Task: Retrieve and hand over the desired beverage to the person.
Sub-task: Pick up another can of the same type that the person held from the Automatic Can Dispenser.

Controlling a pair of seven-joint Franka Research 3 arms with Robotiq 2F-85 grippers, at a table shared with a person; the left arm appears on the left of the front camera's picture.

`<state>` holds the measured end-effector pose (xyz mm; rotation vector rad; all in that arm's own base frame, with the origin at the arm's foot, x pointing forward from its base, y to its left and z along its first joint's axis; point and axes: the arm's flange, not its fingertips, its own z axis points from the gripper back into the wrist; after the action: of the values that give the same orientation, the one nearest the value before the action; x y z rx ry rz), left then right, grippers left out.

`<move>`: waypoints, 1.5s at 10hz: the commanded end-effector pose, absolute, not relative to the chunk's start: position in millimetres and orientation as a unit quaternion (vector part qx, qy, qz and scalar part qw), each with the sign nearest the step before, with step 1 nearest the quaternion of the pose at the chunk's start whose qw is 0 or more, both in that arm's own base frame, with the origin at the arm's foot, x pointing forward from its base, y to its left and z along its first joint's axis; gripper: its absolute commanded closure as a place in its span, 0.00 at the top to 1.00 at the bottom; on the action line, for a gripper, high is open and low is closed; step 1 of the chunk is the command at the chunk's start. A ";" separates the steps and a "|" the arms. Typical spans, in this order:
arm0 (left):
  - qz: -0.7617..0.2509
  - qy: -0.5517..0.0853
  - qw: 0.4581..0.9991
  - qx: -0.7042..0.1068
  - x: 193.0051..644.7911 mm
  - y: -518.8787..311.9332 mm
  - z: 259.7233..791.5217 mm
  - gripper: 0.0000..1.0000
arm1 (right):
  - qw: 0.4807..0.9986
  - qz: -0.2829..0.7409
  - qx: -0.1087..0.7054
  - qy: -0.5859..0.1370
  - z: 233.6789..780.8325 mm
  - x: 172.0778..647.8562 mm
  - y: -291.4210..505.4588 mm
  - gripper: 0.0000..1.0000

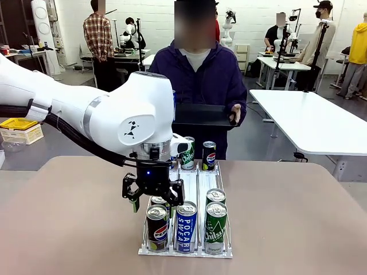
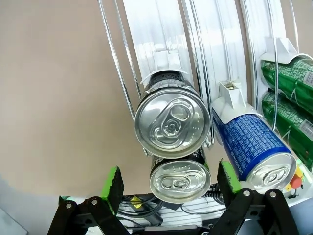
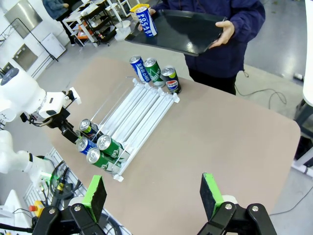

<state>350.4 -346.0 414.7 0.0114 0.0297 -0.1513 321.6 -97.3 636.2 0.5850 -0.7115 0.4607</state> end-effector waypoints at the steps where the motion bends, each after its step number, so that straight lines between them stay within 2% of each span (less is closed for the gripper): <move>1: -0.057 0.009 0.998 0.011 352.2 -354.5 412.4 1.00 | 0.860 0.228 0.295 -0.347 636.3 324.5 -98.2 1.00; 10: -0.028 0.048 0.998 0.001 343.5 -345.7 407.6 1.00 | 0.860 0.228 0.295 -0.347 636.3 324.5 -98.2 1.00; 11: -0.027 0.051 0.998 0.003 344.5 -345.7 407.0 0.47 | 0.860 0.228 0.295 -0.347 636.3 324.5 -98.2 1.00; 12: -0.026 0.053 0.998 0.004 344.7 -344.8 406.4 0.46 | 0.860 0.228 0.295 -0.347 636.3 324.5 -98.2 1.00; 13: -0.025 0.056 0.998 0.006 344.7 -344.5 406.1 0.00 | 0.860 0.228 0.295 -0.347 636.3 324.5 -98.2 1.00; 15: -0.030 0.058 0.998 0.007 344.9 -343.5 404.5 0.00 | 0.860 0.228 0.295 -0.347 636.3 324.5 -98.2 1.00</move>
<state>347.5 -344.3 406.3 0.0068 0.0969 -0.0801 321.6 -97.3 636.2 0.5850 -0.7115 0.4607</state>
